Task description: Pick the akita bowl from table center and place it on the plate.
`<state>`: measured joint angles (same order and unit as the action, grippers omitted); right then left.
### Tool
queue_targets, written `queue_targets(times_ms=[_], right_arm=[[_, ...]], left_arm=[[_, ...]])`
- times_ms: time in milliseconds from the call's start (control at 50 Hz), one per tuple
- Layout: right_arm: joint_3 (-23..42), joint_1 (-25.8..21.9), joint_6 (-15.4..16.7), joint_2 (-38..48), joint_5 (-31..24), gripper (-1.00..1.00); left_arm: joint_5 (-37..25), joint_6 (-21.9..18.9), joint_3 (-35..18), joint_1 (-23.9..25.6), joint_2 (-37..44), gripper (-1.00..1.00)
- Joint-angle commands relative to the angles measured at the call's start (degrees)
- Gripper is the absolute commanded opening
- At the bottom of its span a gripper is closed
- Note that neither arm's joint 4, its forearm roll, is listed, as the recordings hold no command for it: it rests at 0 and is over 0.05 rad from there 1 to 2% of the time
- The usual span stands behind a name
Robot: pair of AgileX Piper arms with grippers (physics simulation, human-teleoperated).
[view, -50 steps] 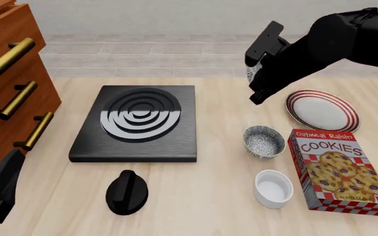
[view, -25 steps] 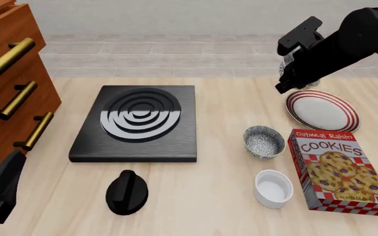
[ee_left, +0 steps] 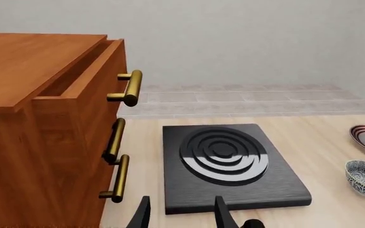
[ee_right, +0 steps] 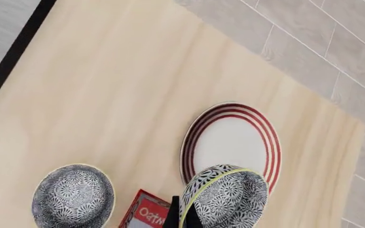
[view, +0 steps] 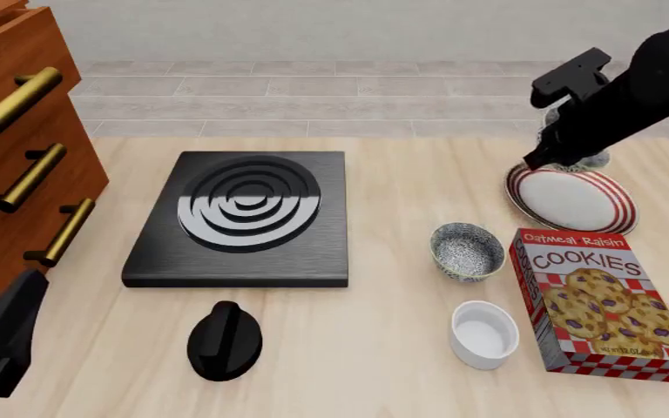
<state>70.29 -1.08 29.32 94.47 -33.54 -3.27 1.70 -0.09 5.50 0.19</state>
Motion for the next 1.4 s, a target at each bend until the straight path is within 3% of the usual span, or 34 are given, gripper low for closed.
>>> queue_targets(times_ms=[20,460,740,800,1400], right_arm=[[0.02,3.28,0.72,2.67,1.51,-1.0],[-2.89,6.89,3.07,6.36,5.61,-1.0],[-1.01,8.41,3.83,7.87,7.0,-1.0],[-0.03,7.89,2.25,7.97,6.98,-1.0],[-0.16,7.56,0.12,12.42,12.59,-1.0]], left_arm=[[0.14,0.03,0.03,-0.02,0.11,1.0],[0.06,0.1,0.05,0.13,0.04,1.0],[-0.06,0.0,0.06,0.08,-0.06,1.0],[-0.08,-0.02,0.06,0.06,-0.08,1.0],[-0.26,-0.08,0.08,-0.02,0.07,1.0]])
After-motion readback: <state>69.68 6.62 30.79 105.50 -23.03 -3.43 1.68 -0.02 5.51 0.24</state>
